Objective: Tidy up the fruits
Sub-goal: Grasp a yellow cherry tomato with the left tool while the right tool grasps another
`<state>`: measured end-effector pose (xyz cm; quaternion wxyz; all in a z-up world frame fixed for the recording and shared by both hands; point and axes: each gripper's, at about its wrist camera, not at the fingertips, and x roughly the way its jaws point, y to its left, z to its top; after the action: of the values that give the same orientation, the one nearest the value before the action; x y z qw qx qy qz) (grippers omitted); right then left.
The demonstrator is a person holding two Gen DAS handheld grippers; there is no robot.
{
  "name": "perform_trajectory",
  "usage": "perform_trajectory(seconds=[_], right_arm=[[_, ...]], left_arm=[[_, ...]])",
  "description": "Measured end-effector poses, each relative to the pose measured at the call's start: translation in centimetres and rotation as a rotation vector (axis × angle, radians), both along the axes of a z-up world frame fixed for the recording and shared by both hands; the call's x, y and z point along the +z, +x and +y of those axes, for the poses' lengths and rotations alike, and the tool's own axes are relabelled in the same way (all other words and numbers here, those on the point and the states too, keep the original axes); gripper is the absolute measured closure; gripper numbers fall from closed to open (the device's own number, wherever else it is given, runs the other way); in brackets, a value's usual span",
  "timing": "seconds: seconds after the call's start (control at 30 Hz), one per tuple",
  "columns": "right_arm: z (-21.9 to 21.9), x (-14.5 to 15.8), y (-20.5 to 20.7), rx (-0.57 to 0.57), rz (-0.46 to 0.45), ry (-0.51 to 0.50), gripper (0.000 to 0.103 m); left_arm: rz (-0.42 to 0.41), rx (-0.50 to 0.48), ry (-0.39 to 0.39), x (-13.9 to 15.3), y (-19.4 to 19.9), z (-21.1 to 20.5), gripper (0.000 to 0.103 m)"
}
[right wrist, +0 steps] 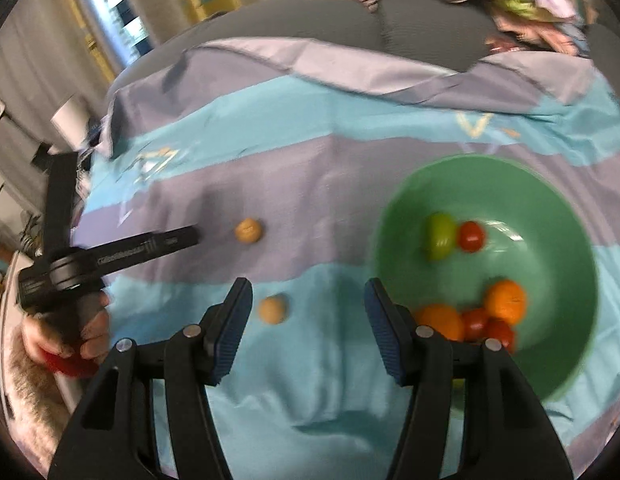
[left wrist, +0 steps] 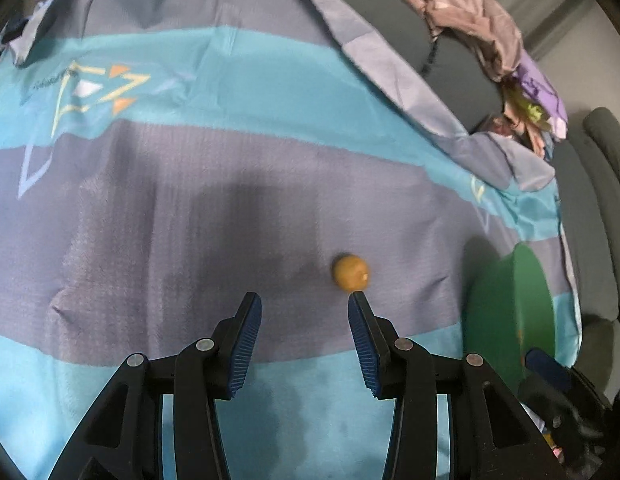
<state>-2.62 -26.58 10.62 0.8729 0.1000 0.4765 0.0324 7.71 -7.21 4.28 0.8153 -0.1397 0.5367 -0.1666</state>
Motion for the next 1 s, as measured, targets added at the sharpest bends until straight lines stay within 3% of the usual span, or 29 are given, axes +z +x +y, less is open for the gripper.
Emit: perform_trajectory(seconds=[0.1, 0.3, 0.6, 0.83, 0.97, 1.0], right_arm=[[1.4, -0.7, 0.6, 0.045, 0.017, -0.003, 0.045], [3.2, -3.0, 1.3, 0.081, 0.074, -0.051, 0.045], [5.2, -6.0, 2.6, 0.126, 0.135, -0.161, 0.047], [5.0, -6.6, 2.9, 0.132, 0.150, -0.166, 0.051], [5.0, -6.9, 3.0, 0.131, 0.154, -0.149, 0.057], [5.1, -7.2, 3.2, 0.131, 0.163, -0.148, 0.060]], left_arm=[[0.020, -0.001, -0.011, -0.8, 0.4, -0.2, 0.059], [-0.024, -0.003, -0.050, -0.7, 1.2, -1.6, 0.059], [0.019, -0.001, -0.076, -2.2, 2.5, -2.4, 0.059], [0.027, -0.013, -0.070, -2.5, 3.2, -3.3, 0.059], [0.031, -0.015, -0.050, -2.5, 3.4, -3.5, 0.060], [0.033, -0.014, -0.045, -2.5, 3.5, -3.6, 0.063]])
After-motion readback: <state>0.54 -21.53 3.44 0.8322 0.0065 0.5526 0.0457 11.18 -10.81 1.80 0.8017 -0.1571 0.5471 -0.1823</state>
